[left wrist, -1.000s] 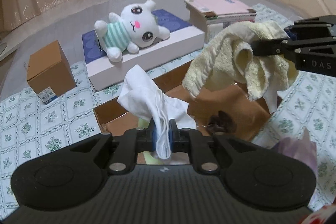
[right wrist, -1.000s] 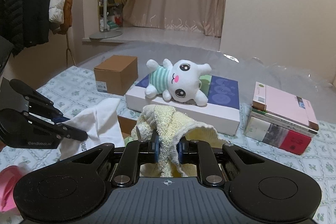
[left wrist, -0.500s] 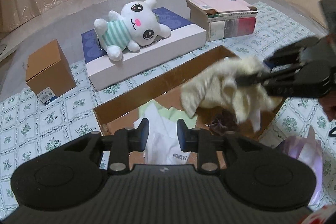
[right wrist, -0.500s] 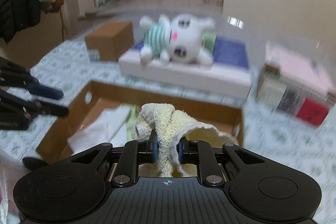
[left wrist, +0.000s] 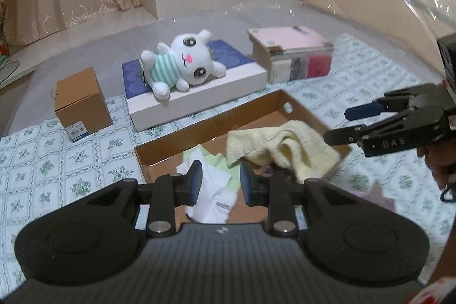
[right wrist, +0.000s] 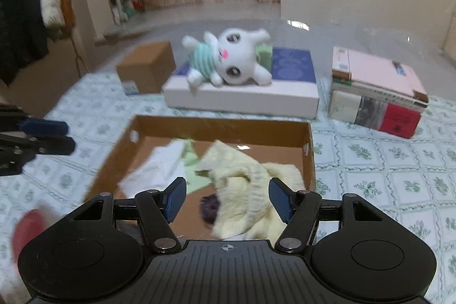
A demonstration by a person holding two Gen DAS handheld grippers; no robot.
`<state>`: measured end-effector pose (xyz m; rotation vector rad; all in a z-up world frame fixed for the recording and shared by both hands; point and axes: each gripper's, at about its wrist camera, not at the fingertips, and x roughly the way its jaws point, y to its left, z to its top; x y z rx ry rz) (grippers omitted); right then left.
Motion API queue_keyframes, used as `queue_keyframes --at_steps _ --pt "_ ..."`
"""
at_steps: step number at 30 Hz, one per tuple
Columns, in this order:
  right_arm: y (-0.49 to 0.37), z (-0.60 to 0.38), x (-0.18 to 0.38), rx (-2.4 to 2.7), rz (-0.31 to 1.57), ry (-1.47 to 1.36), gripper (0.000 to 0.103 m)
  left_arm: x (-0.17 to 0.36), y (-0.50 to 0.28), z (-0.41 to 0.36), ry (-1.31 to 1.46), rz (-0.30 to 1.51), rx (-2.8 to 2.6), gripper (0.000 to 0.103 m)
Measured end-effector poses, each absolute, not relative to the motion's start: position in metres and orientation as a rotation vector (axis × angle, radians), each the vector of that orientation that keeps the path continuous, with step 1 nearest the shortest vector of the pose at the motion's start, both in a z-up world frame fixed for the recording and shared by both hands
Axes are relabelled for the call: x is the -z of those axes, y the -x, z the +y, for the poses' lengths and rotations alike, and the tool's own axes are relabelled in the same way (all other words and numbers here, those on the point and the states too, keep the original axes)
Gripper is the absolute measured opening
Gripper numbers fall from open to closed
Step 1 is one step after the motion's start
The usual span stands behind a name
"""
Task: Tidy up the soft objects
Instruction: 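Lower the yellow towel into the box and open the right gripper, then move both grippers back toward the remaining items by the pink cup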
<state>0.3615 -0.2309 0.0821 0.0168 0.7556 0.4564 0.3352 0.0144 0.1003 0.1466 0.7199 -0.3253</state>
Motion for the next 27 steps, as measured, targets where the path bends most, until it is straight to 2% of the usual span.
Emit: queue_keyframes --at_steps 8,16,27 --pt "-0.258 -0.233 -0.119 -0.505 0.65 -0.124 0.064 -0.127 -0.246 0.011 -0.081 0.66 0.315 0.025" --pt "-0.175 -0.237 -0.127 -0.495 0.577 -0.19 0.064 -0.136 -0.162 0.014 -0.038 0.572 0.271 0.028" --pt "-0.09 -0.242 -0.105 -0.482 0.561 -0.223 0.064 -0.102 -0.071 0.03 0.059 0.548 0.135 0.035"
